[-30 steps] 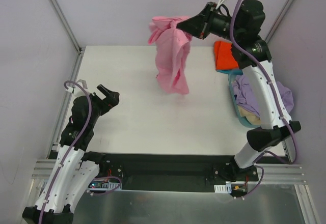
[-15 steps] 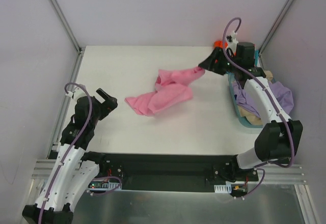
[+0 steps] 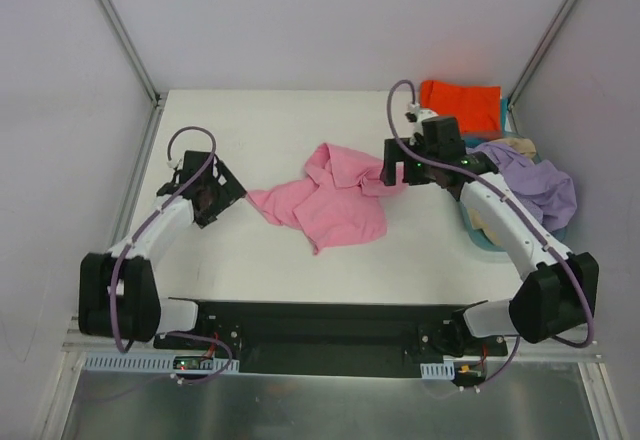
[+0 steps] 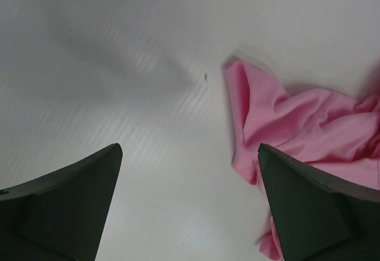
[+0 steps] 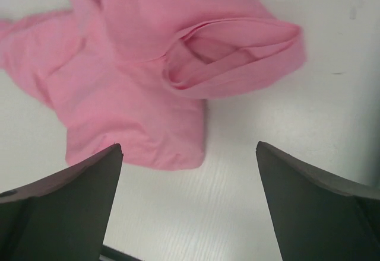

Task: Fold and stack the t-shirts
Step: Flatten the tshirt out

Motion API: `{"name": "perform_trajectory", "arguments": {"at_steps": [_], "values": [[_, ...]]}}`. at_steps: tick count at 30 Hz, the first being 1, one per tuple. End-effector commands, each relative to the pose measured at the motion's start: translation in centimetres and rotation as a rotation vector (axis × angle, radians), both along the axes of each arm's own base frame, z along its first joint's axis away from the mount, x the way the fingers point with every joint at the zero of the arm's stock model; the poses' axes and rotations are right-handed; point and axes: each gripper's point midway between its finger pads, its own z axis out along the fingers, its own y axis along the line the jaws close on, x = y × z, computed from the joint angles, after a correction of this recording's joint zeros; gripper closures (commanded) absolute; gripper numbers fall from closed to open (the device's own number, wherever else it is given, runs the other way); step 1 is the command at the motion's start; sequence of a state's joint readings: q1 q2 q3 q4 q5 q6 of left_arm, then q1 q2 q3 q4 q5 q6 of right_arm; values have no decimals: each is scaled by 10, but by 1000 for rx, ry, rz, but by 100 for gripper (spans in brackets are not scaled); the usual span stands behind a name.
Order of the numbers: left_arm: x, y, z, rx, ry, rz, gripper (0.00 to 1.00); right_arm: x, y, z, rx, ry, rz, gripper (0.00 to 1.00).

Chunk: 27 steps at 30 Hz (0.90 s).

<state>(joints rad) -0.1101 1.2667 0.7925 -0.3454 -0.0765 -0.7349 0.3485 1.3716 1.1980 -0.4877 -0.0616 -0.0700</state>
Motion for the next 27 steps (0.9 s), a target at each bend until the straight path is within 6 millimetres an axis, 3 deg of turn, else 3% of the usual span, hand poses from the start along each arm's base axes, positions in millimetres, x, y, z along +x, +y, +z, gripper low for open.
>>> {"name": "perform_trajectory", "arguments": {"at_steps": [1, 5, 7, 10, 11, 12, 14, 18, 19, 22, 27], "values": [[48, -22, 6, -144, -52, -75, 1, -32, 51, -19, -70, 43, 208, 1], [69, -36, -16, -218, 16, -90, 2, -73, 113, -42, -112, 109, 411, 0], [75, -41, -23, -245, 30, -102, 4, -90, 134, -53, -150, 120, 487, 1], [82, -45, -38, -265, 72, -100, 16, -108, 153, -64, -174, 133, 564, 0], [85, -49, -45, -281, 88, -106, 21, -111, 156, -67, -181, 140, 570, 1], [86, -51, -47, -291, 91, -114, 35, -111, 158, -70, -196, 141, 566, 0], [88, -57, -52, -302, 94, -133, 45, -119, 163, -82, -208, 191, 550, 0], [86, -65, -59, -293, 101, -166, 76, -118, 168, -93, -292, 201, 519, 1], [86, -66, -60, -296, 106, -174, 96, -120, 170, -95, -306, 201, 527, 0], [85, -68, -63, -300, 115, -183, 100, -119, 176, -104, -312, 213, 524, 5], [79, -62, -60, -274, 100, -164, 100, -117, 184, -121, -309, 261, 488, 24]]}}
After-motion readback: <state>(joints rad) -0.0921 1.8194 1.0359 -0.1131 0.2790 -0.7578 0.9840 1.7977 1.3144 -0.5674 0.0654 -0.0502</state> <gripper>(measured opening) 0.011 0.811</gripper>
